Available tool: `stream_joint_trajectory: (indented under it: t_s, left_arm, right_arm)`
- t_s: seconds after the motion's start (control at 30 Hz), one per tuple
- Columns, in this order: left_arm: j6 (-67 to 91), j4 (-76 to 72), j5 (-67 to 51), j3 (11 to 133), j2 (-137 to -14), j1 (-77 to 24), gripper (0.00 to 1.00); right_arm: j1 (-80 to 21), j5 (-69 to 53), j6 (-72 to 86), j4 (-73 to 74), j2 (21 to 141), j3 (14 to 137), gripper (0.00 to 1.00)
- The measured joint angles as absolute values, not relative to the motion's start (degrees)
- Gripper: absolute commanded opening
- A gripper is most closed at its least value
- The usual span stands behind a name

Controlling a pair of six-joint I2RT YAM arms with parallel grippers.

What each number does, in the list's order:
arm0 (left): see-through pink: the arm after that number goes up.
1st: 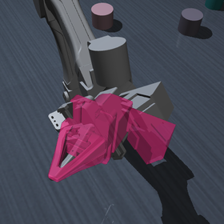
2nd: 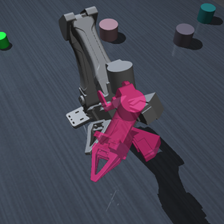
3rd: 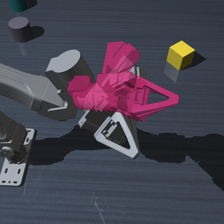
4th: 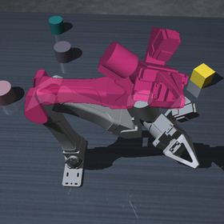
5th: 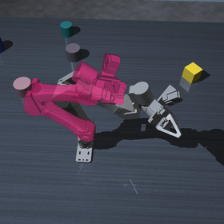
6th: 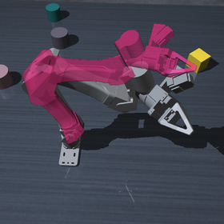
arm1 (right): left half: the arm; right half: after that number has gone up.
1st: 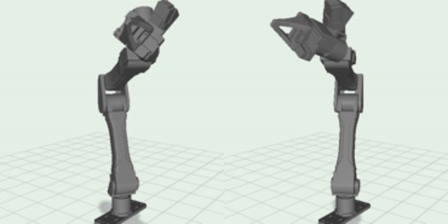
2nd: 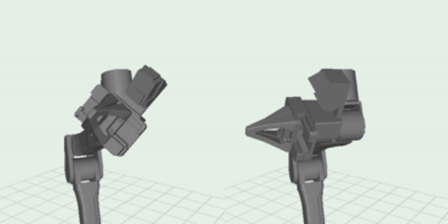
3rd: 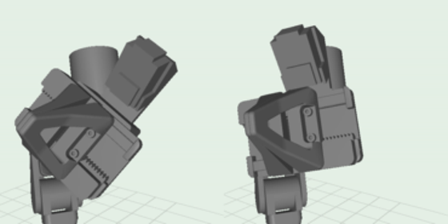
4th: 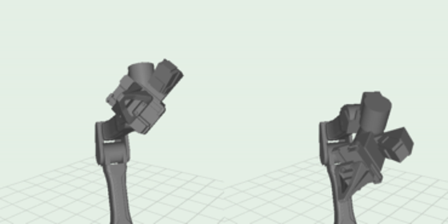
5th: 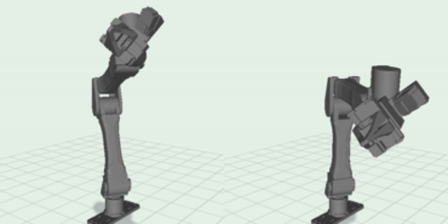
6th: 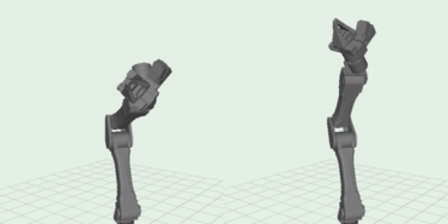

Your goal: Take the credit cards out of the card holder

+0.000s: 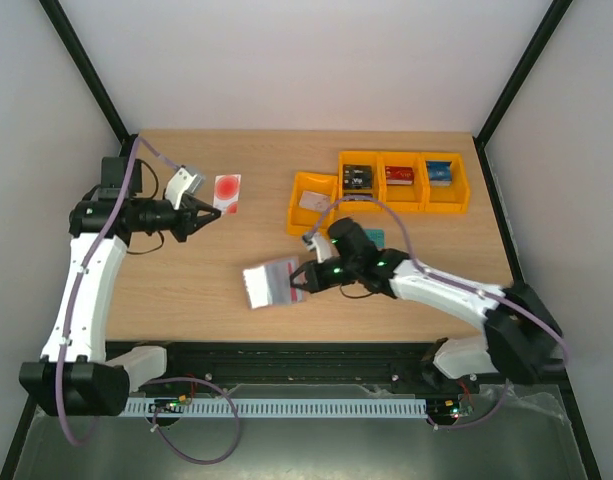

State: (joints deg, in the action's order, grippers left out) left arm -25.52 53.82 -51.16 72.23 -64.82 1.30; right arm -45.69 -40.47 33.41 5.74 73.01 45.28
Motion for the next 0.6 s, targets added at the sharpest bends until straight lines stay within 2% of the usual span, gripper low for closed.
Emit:
stream_joint_trajectory:
  t_s: [0.07, 0.1, 0.27, 0.37, 0.4, 0.6]
  left_arm:
    - [-25.4, 53.4, -51.1, 72.7, -66.7, 1.0, 0.02]
    - [-25.4, 53.3, -51.0, 73.1, -67.9, 0.6, 0.02]
    - [-26.2, 53.4, -50.6, 74.7, -71.6, -1.3, 0.02]
    - [-27.6, 54.0, -50.5, 76.0, -73.0, -2.5, 0.02]
    - [-28.1, 54.2, -50.5, 76.2, -73.3, -3.0, 0.02]
    - [-31.7, 56.8, -49.5, 76.2, -76.3, -8.1, 0.02]
  right_arm:
    - [-47.4, -43.0, 33.7, 4.3, 79.7, 45.1, 0.02]
    - [-47.8, -44.0, 33.6, 3.7, 82.5, 45.2, 0.08]
    - [-47.6, -44.5, 29.9, 7.7, 91.5, 47.7, 0.48]
    - [-46.0, -42.4, 26.4, 13.2, 93.2, 51.1, 0.73]
    - [-45.0, -41.2, 25.4, 15.0, 93.0, 52.0, 0.78]
    - [-39.9, -30.4, 20.6, 26.5, 86.2, 55.8, 0.90]
